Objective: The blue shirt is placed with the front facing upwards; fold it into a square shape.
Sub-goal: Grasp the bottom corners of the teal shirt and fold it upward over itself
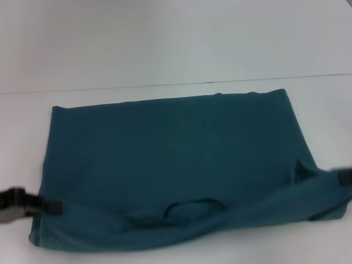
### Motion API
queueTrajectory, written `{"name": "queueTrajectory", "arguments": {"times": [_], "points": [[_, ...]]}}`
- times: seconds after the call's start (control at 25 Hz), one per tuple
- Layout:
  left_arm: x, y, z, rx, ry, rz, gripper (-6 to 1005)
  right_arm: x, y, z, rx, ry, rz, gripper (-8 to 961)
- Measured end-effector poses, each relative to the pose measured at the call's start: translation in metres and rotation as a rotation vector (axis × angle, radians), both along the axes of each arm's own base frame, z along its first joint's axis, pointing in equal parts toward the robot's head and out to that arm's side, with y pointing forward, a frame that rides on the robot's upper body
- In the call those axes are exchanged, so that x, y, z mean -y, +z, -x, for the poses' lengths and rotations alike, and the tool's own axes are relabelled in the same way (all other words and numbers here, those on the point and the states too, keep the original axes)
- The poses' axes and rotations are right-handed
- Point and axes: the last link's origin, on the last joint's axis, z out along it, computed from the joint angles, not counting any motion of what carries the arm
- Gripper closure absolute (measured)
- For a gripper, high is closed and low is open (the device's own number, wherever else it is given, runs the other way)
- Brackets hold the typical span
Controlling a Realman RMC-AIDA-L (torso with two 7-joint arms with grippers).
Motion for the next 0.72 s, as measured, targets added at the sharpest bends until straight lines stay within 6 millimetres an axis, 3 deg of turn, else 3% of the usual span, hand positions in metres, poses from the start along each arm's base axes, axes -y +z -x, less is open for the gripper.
{"name": "queueTrajectory", "arguments": {"times": [0.2,0.72], "points": [[-0.046,0.0,-0.025,-0.065,-0.001,-0.044,982,-0.024,0.01,0.007,-0.016,-0.037,-0.126,815],[-0.109,-0.003,-0.055,-0.168,0.068,-0.192,962,-0.073,0.012,0.02,0.059,-0.07,-0.311,796]]}}
